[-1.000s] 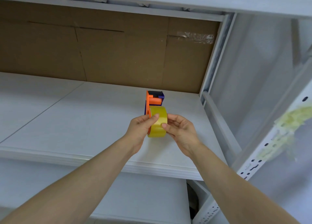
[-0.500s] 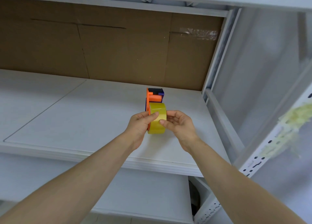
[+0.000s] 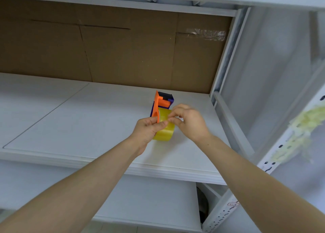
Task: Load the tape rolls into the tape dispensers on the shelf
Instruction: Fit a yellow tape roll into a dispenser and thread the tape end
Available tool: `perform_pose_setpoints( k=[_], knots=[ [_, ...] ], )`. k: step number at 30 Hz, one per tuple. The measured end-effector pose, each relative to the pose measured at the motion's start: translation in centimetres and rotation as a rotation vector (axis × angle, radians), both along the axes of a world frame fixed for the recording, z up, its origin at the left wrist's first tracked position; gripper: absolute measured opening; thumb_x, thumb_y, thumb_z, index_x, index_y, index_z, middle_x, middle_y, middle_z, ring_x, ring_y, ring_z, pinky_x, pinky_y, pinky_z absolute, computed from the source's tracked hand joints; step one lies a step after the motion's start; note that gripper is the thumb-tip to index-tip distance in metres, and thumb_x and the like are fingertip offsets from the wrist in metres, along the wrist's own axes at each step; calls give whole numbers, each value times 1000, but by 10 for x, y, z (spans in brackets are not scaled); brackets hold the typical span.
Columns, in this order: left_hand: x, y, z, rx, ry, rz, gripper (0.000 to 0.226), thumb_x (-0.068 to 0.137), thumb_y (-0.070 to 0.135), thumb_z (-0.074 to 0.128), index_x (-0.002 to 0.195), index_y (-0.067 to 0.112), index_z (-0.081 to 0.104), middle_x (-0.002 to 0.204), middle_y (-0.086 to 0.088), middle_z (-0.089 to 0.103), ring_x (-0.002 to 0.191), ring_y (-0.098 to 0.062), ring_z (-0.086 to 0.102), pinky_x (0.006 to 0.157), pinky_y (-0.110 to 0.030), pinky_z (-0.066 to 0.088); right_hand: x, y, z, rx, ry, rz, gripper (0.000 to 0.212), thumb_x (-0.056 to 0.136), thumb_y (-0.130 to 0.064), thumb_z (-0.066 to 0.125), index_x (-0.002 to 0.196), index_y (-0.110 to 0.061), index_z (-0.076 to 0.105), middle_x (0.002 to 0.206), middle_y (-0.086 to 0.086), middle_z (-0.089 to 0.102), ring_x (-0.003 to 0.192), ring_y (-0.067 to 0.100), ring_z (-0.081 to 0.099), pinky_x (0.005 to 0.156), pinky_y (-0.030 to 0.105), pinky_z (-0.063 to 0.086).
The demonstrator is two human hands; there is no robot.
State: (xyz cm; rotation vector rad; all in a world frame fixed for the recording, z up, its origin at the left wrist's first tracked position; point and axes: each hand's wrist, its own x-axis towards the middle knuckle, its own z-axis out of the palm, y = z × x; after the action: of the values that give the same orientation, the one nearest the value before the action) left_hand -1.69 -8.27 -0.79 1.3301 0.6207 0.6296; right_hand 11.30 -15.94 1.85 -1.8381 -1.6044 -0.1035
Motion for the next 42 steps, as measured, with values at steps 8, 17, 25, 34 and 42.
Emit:
perform_pose_setpoints(
  k=[8, 17, 25, 34, 42],
  knots=[
    [3, -6, 7, -6, 60, -48, 25, 82, 21, 68, 104, 8, 66, 88, -5, 71, 75, -15, 67, 67, -22, 53, -10, 0, 10, -157, -287, -115, 21, 99, -21, 37, 112, -10, 49, 117, 6, 52, 113, 21, 46, 72, 27, 35],
    [1, -15, 9, -15, 8, -39, 25, 90, 27, 59, 94, 4, 67, 73, -10, 73, 55, -15, 68, 57, -23, 57, -9, 5, 16, -275, -364, -158, 19, 93, -10, 42, 112, -8, 46, 115, 12, 56, 102, 31, 55, 67, 31, 34],
    [-7, -16, 4, -54, 70, -107, 11, 86, 9, 61, 88, -2, 64, 62, -11, 70, 47, -22, 62, 52, -26, 54, 16, 12, 47, -82, 491, -192, 16, 96, -6, 32, 99, -9, 47, 72, 6, 51, 59, 25, 51, 50, 23, 48],
    [-9, -13, 11, 0, 33, -87, 16, 87, 13, 61, 97, 2, 67, 74, -16, 72, 58, -25, 67, 62, -30, 56, 6, 4, 27, -375, 693, -100, 35, 85, -31, 66, 97, 2, 70, 81, 7, 65, 80, 15, 58, 72, 24, 50],
    [-12, -16, 13, 1, 40, -117, 12, 87, 12, 61, 94, 4, 66, 71, -10, 72, 58, -21, 66, 59, -26, 56, 5, 4, 16, -250, 341, -130, 19, 91, -22, 58, 95, -6, 67, 84, 3, 64, 80, 15, 57, 74, 27, 47]
  ],
)
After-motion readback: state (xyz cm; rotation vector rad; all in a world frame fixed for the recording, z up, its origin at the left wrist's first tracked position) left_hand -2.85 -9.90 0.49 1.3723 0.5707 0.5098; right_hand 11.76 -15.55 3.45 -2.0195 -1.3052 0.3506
